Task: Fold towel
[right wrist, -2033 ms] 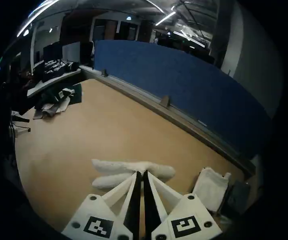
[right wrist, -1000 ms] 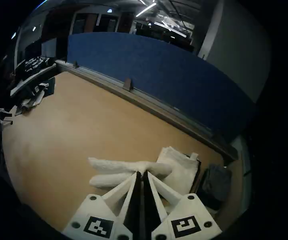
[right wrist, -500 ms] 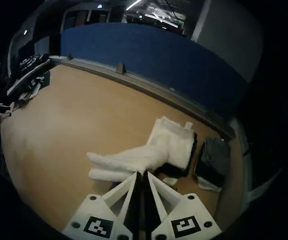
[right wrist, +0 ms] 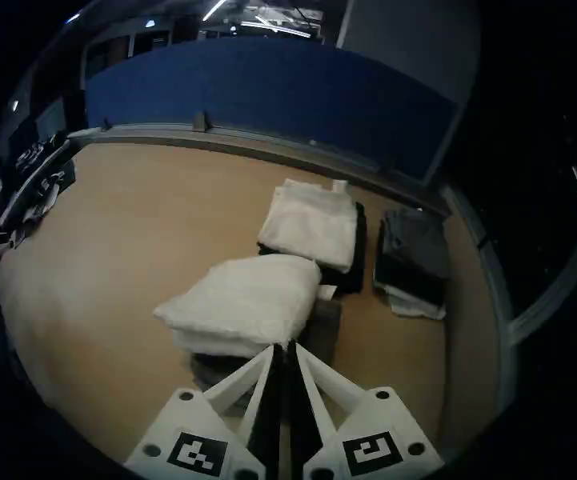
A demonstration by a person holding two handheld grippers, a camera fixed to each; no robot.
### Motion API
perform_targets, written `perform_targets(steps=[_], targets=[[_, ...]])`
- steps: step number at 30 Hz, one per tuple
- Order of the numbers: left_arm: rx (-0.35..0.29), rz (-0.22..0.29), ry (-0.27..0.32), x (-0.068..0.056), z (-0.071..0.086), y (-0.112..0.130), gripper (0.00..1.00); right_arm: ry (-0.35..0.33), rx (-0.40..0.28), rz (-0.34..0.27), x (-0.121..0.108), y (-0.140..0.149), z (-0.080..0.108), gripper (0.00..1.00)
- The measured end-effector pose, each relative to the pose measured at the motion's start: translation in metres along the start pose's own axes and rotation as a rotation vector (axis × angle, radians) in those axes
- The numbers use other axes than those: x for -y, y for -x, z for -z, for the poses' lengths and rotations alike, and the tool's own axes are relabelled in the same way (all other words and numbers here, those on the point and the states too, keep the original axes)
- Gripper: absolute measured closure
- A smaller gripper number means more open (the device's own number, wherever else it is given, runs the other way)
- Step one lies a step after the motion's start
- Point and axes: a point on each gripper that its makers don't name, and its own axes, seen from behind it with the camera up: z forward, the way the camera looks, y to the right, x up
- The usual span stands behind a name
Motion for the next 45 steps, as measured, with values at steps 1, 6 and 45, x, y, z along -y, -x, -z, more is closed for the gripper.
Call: perform_targets(steps=[1, 6, 45], targets=[[0.000, 0.000, 0.000, 0.000, 0.000, 0.000, 0.06, 0.003, 0.002, -0.011, -0.002, 0.004, 0.000, 0.96], [0.001, -0.002, -0.001, 0.001, 0.001, 0.001, 0.07, 0.022, 0.023, -0.057, -0.009, 0.025, -0.001, 0.96], [-0.004, -0.022, -0.001, 0.004, 0.003, -0.004, 0.06, 0.111, 0.098, -0.204, -0.020, 0.100, -0.032, 0.86]])
